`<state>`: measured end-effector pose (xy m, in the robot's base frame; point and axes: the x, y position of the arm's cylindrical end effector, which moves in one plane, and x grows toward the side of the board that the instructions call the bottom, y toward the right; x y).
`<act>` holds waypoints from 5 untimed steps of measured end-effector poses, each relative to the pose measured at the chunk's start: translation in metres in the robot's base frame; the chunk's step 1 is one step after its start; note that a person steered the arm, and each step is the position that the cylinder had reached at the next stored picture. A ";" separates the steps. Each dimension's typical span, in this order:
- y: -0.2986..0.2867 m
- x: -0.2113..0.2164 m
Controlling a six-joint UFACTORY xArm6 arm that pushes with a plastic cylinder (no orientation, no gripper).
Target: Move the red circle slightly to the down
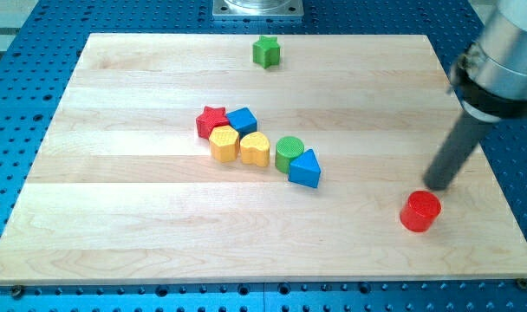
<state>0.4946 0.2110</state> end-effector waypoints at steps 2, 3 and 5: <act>-0.061 0.035; -0.061 0.041; -0.024 0.047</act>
